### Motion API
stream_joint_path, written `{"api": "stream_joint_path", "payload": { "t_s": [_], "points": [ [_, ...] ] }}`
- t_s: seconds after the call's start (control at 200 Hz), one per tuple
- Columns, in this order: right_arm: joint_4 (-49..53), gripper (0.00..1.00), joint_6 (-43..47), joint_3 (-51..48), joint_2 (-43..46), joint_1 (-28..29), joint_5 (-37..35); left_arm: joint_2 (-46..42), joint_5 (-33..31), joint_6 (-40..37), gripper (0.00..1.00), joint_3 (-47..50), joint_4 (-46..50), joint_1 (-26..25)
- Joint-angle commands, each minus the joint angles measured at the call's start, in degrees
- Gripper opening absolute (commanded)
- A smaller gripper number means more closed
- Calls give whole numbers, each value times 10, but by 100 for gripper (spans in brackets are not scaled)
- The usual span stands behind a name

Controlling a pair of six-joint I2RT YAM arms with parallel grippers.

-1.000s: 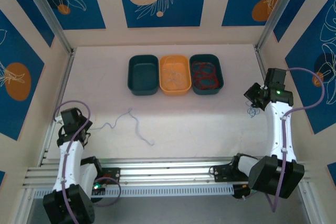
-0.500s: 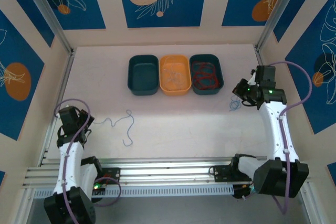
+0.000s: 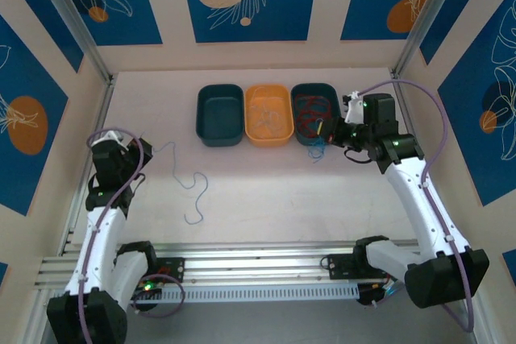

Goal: Untangle the cables

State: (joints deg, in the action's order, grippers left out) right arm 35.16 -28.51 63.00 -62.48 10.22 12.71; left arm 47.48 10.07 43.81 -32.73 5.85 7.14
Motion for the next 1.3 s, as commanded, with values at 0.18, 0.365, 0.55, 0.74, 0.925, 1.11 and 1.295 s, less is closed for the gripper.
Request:
{"api": "stream_joint_path", "payload": {
  "t_s": [0.18,0.365,0.55,0.74,0.925,1.11,1.295],
  "points": [
    [-31,0,43,24,4,55,92,48,-19,-21,0,-6,0,-8],
    [-37,0,64,27,7,84,106,58,1,-44,24,-16,20,-7],
    [-56,0,61,32,7,98,121,50,44,-72,62,-46,51,-21],
    [-79,0,29,39,1,99,158,15,77,-106,74,-83,53,-103],
    [-104,0,1,41,-6,99,191,5,156,-103,70,-47,-98,-209],
    [-124,0,-21,45,-17,101,216,64,147,-163,60,-45,-161,-331],
    [-138,0,-39,44,-26,104,232,155,167,-229,50,-79,-208,-423]
  ]
}}
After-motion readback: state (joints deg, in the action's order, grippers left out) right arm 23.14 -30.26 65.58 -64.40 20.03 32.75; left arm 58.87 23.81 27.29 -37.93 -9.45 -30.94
